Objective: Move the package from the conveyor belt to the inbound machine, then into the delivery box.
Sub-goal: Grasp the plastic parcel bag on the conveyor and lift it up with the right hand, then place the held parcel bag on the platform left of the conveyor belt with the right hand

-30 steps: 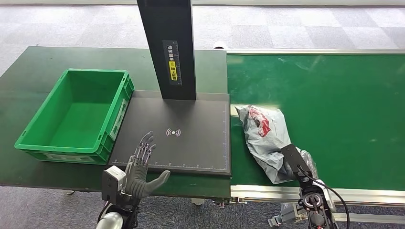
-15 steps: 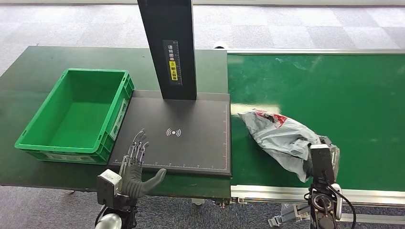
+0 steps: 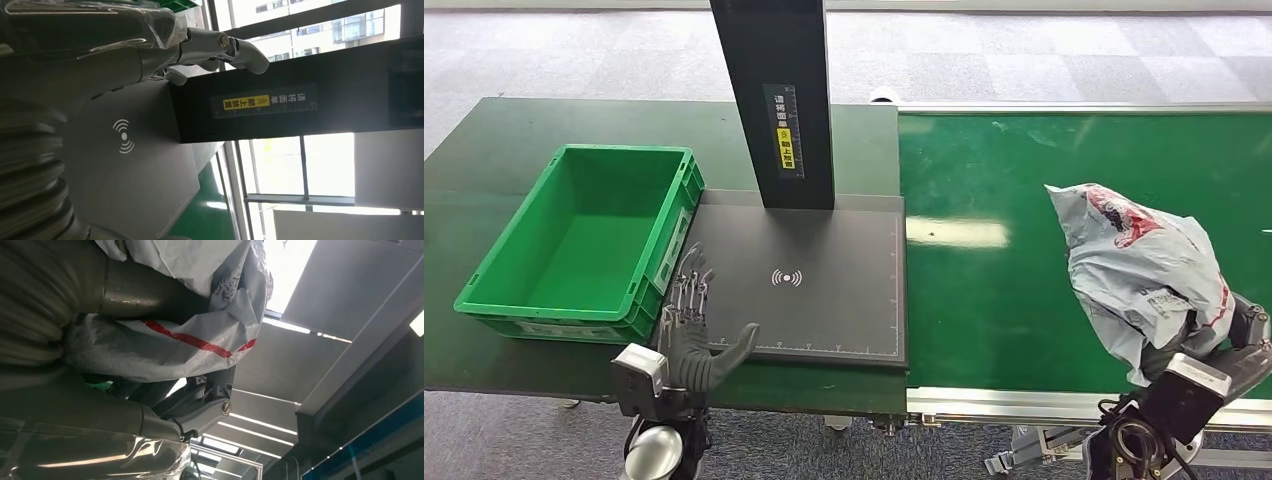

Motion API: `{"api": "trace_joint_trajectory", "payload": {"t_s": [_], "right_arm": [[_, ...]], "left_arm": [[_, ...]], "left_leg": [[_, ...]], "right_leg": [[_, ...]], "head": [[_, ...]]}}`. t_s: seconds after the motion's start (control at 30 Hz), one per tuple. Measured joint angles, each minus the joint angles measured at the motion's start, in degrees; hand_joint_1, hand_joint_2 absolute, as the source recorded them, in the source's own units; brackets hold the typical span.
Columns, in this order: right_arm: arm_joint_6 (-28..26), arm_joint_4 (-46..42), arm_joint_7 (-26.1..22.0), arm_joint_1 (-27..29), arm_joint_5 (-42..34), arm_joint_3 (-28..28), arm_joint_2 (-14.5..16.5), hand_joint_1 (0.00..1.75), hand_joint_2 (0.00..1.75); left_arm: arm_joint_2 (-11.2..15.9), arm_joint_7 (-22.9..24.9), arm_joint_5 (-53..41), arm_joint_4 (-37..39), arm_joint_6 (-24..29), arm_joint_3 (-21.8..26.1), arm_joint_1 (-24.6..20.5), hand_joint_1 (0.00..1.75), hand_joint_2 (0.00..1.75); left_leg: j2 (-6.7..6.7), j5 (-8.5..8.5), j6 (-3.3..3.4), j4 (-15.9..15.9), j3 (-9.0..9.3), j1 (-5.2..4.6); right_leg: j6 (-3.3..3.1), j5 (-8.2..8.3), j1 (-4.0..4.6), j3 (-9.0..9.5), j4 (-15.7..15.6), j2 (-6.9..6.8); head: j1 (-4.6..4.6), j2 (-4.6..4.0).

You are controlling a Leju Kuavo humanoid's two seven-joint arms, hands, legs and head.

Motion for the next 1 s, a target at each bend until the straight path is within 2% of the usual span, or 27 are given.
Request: {"api": "trace_joint_trajectory", "payload": {"t_s": [0.27, 0.4, 0.47, 0.57, 0.67, 0.77, 0.87, 0.93, 1.0], "right_arm": [[-0.57, -1.97, -0.02, 0.09, -0.29, 0.18, 0.36, 1.75, 1.75], [-3.55, -3.37, -0.03, 0.12, -1.31, 1.15, 0.35, 1.75, 1.75], [-5.78, -4.37, -0.04, -0.33, 0.5, 2.67, 0.3, 1.75, 1.75], [-7.22, -4.94, -0.12, -2.71, 9.42, 6.12, 0.32, 1.75, 1.75], [-7.32, -3.8, -0.17, -6.19, 22.55, 9.33, 0.8, 1.75, 1.75], [-7.32, 2.02, 1.21, -10.95, 42.08, 13.28, 1.84, 1.75, 1.75], [-7.34, 10.92, 4.41, -14.69, 61.82, 19.84, 3.25, 1.75, 1.75], [-7.37, 16.04, 6.6, -15.92, 66.93, 24.07, 4.27, 1.75, 1.75], [-7.38, 20.72, 8.88, -16.87, 68.17, 28.06, 4.78, 1.75, 1.75]], "left_arm": [[-0.07, 0.0, 0.07, 0.61, 0.01, -0.22, -0.51, 0.0, 1.75], [-0.07, 0.0, 0.18, 0.85, 0.02, -0.31, -0.64, 0.0, 1.75], [-0.08, 0.01, 0.42, 0.94, 0.02, -0.32, -0.91, 0.0, 1.75], [-0.27, 0.01, 0.51, 0.96, 0.92, -0.31, -2.03, 0.0, 1.75], [-0.52, -0.32, 0.15, 1.02, 3.24, -0.31, -3.07, 0.0, 1.75], [-0.55, -1.02, 1.98, 1.51, 4.79, -0.35, -4.31, 0.0, 1.75], [-0.45, -1.94, 4.72, 2.71, 5.41, -0.57, -5.81, 0.0, 1.75], [-0.29, -2.49, 5.72, 3.46, 5.76, -0.91, -6.37, 0.0, 1.75], [-0.11, -2.75, 6.21, 4.01, 5.99, -1.38, -6.63, 0.0, 1.75]], "left_leg": [[-0.01, -0.01, 0.0, 0.0, -0.03, 0.0], [0.0, 0.0, 0.0, 0.0, -0.04, 0.0], [0.04, 0.0, 0.0, -0.01, -0.05, 0.0], [0.14, 0.01, -0.01, -0.01, 0.0, 0.01], [0.16, 0.03, -0.02, -0.02, 0.02, 0.02], [0.23, 0.04, -0.03, -0.03, 0.05, 0.02], [0.15, 0.08, -0.05, -0.02, 0.1, 0.05], [0.03, 0.11, -0.06, -0.02, 0.05, 0.06], [-0.01, 0.11, -0.06, -0.02, -0.01, 0.06]], "right_leg": [[0.0, -0.01, 0.0, -0.03, 0.0, 0.0], [0.0, 0.0, 0.0, -0.01, 0.0, 0.0], [-0.01, 0.01, 0.0, -0.02, 0.01, 0.02], [-0.04, 0.04, 0.01, -0.02, 0.02, 0.08], [-0.05, 0.04, 0.02, 0.02, 0.05, 0.08], [-0.06, 0.05, 0.03, 0.04, 0.09, 0.15], [-0.06, 0.05, 0.06, 0.03, 0.09, 0.1], [-0.06, 0.04, 0.08, 0.02, 0.11, 0.01], [-0.06, 0.03, 0.09, -0.02, 0.12, -0.01]], "head": [[0.0, 0.0], [0.01, 0.0], [0.01, 0.0], [0.01, 0.0], [0.01, 0.0], [0.01, 0.0], [0.01, 0.0], [0.01, 0.0], [0.01, 0.0]]}}
